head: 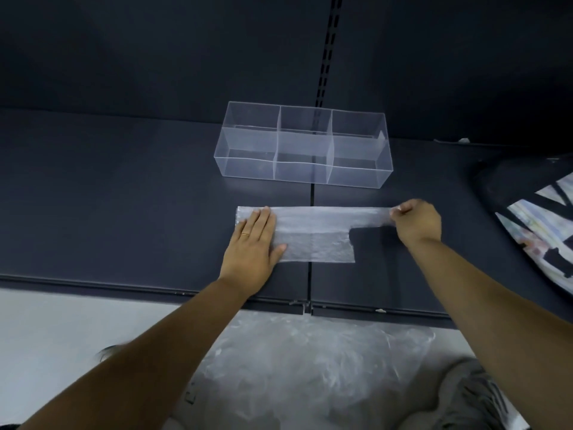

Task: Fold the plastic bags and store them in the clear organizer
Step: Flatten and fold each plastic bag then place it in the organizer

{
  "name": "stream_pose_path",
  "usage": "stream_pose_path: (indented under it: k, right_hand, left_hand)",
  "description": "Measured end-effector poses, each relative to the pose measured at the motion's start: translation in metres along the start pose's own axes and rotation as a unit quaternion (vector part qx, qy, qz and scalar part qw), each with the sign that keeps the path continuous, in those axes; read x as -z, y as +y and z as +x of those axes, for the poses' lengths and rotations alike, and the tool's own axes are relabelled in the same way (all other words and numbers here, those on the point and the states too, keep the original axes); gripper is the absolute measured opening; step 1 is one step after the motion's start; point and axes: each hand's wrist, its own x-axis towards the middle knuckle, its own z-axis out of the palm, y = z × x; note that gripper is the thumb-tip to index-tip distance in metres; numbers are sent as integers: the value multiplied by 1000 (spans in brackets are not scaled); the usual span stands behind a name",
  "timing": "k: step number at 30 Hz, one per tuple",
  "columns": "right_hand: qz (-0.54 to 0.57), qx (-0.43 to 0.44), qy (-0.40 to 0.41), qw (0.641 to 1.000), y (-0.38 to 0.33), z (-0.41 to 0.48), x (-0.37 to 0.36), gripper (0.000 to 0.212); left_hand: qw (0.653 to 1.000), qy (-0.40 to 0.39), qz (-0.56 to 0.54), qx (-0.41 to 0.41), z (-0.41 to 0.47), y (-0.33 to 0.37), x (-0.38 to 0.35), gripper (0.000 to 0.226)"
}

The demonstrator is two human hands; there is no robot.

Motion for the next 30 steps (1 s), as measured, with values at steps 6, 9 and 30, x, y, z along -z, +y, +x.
stream_pose_path:
  k: [6, 9, 30]
  right_hand:
    - [-57, 299, 74, 950, -57, -85, -41, 38]
    - [-56, 397, -99, 911, -76, -127, -84, 48]
    - [-121, 396, -50, 909, 25, -97, -15, 27]
  left_hand:
    - [998, -11, 54, -7, -4, 0, -5, 80]
    - [997, -28, 70, -9, -4, 0, -4, 75]
    - [998, 42, 0, -51, -48, -18, 21, 60]
